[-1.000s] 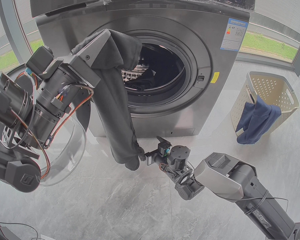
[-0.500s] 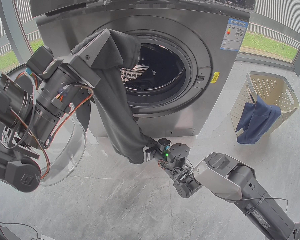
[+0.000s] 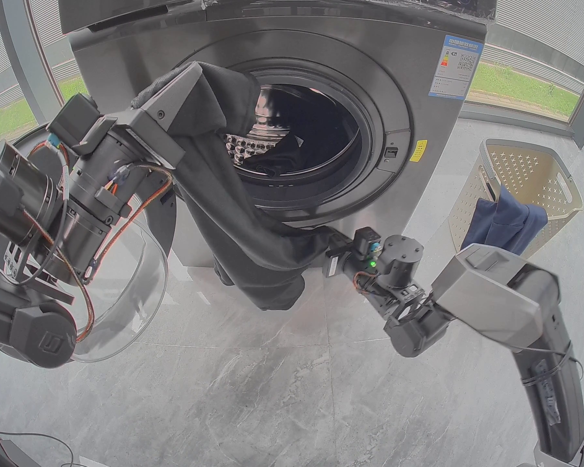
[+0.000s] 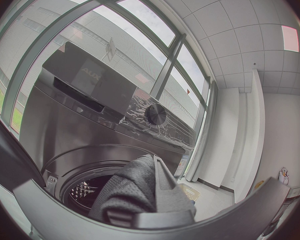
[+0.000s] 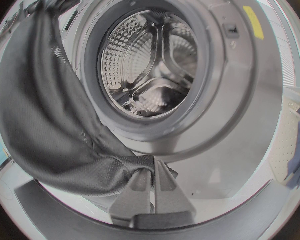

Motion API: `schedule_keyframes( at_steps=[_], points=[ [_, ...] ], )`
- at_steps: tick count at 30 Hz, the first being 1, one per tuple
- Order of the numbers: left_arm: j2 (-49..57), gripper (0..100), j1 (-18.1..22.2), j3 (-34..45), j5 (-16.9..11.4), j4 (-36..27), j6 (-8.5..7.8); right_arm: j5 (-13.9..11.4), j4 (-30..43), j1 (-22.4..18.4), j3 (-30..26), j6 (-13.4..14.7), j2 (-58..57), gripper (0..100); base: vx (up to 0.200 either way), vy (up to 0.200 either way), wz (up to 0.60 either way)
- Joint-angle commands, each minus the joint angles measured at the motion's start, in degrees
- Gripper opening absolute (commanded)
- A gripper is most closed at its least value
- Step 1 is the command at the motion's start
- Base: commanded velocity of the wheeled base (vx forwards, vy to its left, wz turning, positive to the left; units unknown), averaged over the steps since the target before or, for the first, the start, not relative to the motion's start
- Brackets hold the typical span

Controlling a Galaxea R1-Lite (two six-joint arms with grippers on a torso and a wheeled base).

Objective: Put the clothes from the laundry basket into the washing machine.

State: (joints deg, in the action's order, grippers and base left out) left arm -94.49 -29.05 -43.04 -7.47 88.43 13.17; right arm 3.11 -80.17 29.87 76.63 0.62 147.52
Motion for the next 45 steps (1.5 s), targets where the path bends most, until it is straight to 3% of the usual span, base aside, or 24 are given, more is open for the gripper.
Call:
schedule_keyframes(
  at_steps=[1, 10, 14, 18, 25, 45],
  points=[
    [0.0, 0, 0.9, 1.1, 0.6, 0.0, 0.02, 0.0, -1.7, -4.1, -14.9, 1.3, -19.4, 0, 0.000, 0.000, 0.00],
    [1.1, 0, 2.7, 3.6, 0.6, 0.0, 0.02, -0.5, -3.2, -7.2, -32.4, 2.2, -38.4, 0, 0.000, 0.000, 0.00],
    [2.4, 0, 2.8, 5.3, 0.5, 0.0, 0.02, -0.7, -5.4, -8.5, -36.6, 2.9, -43.3, 0, 0.000, 0.000, 0.00],
    [2.8, 0, 2.8, 6.0, 0.5, 0.0, 0.02, -0.3, -6.7, -8.8, -37.2, 4.6, -45.3, 0, 0.000, 0.000, 0.00],
    [2.6, 0, 4.4, 6.0, 0.5, 0.1, 0.11, -0.7, -6.8, -10.7, -39.4, 4.5, -46.9, 0, 0.000, 0.000, 0.00],
    [3.1, 0, 8.7, 5.4, 0.7, 0.1, -0.42, -0.4, -7.3, -12.7, -36.5, 4.6, -48.9, 0, 0.000, 0.000, 0.00]
  ],
)
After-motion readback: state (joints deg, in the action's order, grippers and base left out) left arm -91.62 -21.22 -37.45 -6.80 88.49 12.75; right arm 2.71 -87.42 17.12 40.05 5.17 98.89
